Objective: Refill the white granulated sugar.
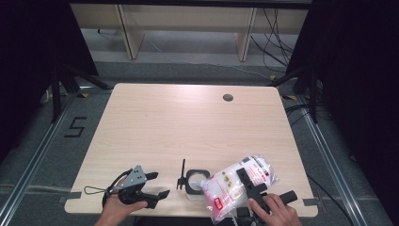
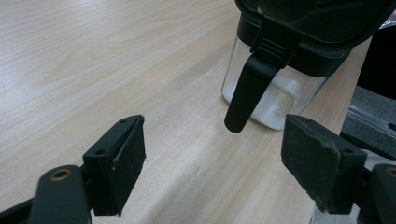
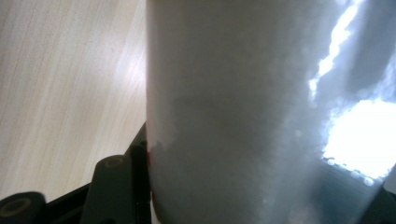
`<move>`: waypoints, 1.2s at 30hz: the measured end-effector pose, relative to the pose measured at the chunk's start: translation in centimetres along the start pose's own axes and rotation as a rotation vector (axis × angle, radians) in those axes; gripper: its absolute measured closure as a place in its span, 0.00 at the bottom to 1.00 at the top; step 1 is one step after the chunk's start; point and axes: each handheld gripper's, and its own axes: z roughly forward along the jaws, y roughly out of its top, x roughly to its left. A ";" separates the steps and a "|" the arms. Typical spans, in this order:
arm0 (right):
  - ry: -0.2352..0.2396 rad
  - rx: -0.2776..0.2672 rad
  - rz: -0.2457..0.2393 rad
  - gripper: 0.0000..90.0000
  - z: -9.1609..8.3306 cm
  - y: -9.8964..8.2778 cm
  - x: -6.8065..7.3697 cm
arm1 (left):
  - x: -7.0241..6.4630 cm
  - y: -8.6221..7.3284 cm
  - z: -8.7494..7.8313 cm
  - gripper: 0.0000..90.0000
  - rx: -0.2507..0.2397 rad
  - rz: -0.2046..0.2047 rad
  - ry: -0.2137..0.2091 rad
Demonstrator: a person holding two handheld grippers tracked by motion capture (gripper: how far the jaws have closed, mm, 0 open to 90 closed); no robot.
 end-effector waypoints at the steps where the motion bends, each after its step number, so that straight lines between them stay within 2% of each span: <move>1: -0.001 0.002 0.000 0.49 0.0 0.0 0.0 | -0.2 -0.1 0.0 0.24 -0.001 -0.024 0.001; 3: -0.002 0.003 -0.002 0.49 0.0 0.0 0.0 | -0.1 -0.1 0.0 0.24 0.005 -0.017 0.000; 5: -0.004 0.007 0.002 0.49 0.0 0.0 0.0 | -0.3 -0.1 0.1 0.24 -0.005 -0.034 -0.004; 7: -0.008 -0.004 -0.019 0.49 0.0 0.0 -0.1 | -0.2 -0.1 0.1 0.24 0.003 -0.015 0.002; 9: -0.011 -0.004 -0.021 0.49 0.0 0.0 -0.1 | -0.3 -0.1 0.1 0.24 -0.003 -0.028 0.000; 13: -0.012 0.012 0.001 0.49 -0.2 0.0 0.1 | -0.2 -0.1 0.1 0.24 -0.002 -0.026 -0.004; 16: -0.013 0.007 -0.010 0.49 -0.1 0.0 -0.1 | -0.3 -0.1 0.2 0.24 -0.005 -0.028 -0.001; 18: -0.014 0.014 0.008 0.49 -0.2 0.0 0.1 | -0.3 -0.1 0.1 0.24 -0.001 -0.023 -0.003; 20: -0.013 0.005 -0.014 0.49 -0.1 0.0 -0.1 | -0.1 0.0 0.2 0.24 -0.004 -0.006 -0.007; 23: -0.017 -0.008 -0.025 0.49 0.0 0.0 -0.2 | -0.2 -0.1 0.2 0.24 -0.004 -0.015 -0.006; 25: -0.010 0.000 -0.009 0.49 -0.1 -0.1 -0.1 | -0.2 -0.1 0.2 0.24 -0.003 -0.015 -0.006; 28: -0.014 -0.005 -0.022 0.50 0.0 -0.1 -0.2 | -0.2 -0.1 0.2 0.24 -0.005 -0.019 -0.004; 29: -0.018 -0.008 -0.024 0.50 0.0 -0.1 -0.2 | -0.1 0.0 0.1 0.24 -0.002 -0.004 -0.006; 36: -0.016 -0.008 -0.024 0.50 0.0 -0.1 -0.2 | 0.0 0.0 0.0 0.24 0.009 0.007 -0.004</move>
